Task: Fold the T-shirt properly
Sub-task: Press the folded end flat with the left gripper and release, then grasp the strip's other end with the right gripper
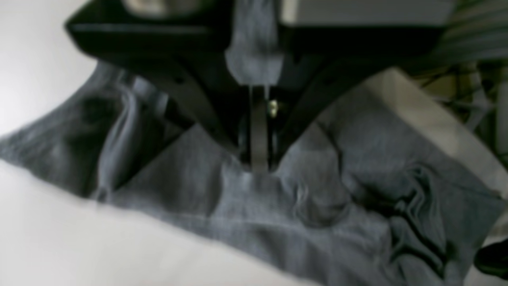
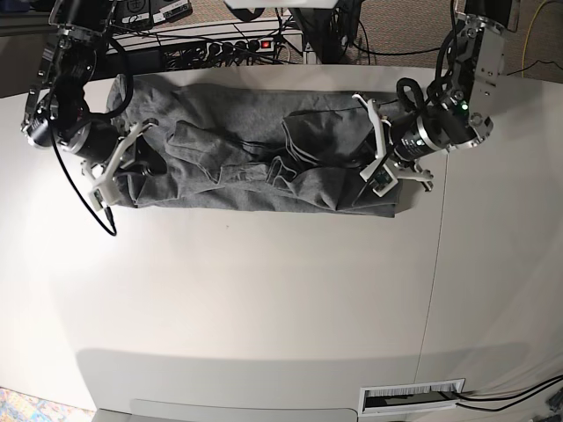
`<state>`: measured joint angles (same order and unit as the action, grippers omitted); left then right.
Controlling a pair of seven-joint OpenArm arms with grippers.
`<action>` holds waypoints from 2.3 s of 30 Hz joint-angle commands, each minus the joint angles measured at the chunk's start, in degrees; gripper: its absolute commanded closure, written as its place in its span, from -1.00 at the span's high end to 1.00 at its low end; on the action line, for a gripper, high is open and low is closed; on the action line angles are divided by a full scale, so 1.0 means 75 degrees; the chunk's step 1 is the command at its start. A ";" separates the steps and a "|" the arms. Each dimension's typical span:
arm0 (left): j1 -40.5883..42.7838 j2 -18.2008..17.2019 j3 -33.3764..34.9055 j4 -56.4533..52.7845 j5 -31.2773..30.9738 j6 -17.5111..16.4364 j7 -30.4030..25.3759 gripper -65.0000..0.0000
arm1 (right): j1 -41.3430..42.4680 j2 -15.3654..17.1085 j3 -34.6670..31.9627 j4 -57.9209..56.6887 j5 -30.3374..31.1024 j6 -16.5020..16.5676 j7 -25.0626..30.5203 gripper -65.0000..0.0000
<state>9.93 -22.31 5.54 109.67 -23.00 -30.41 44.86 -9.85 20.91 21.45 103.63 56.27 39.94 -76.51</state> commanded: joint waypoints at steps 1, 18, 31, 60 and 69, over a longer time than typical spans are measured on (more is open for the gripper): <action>0.0006 -0.0055 -0.0044 0.0012 0.0061 -0.0003 -0.0262 -1.00 | -0.0003 0.0137 0.0254 0.0134 0.0312 0.0008 -0.0032 -1.00; 0.0242 -0.0052 -0.0044 -0.1338 0.0787 -0.0347 -0.1180 -1.00 | -0.1224 0.0813 0.2145 0.0119 -0.0038 0.0008 0.1262 -0.12; 0.0245 -0.0052 -0.0044 -0.1343 0.0784 -0.0350 -0.1192 -1.00 | -0.1122 0.0286 0.2247 0.0114 -0.0839 0.0008 0.1568 0.55; 0.0245 -0.0032 -0.0041 -0.1346 0.0554 -0.0353 -0.1253 -1.00 | -0.0061 -0.0437 0.1303 -0.2183 -0.0023 0.0008 0.1341 0.55; 0.0245 -0.0032 -0.0041 -0.1346 0.0554 -0.0356 -0.1381 -1.00 | -0.0055 -0.0437 -0.0172 -0.2183 -0.0277 0.0008 0.1329 0.55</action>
<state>11.90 -22.22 5.23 99.07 -18.68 -32.84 34.79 -10.17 16.97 20.21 86.96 55.55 40.16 -64.84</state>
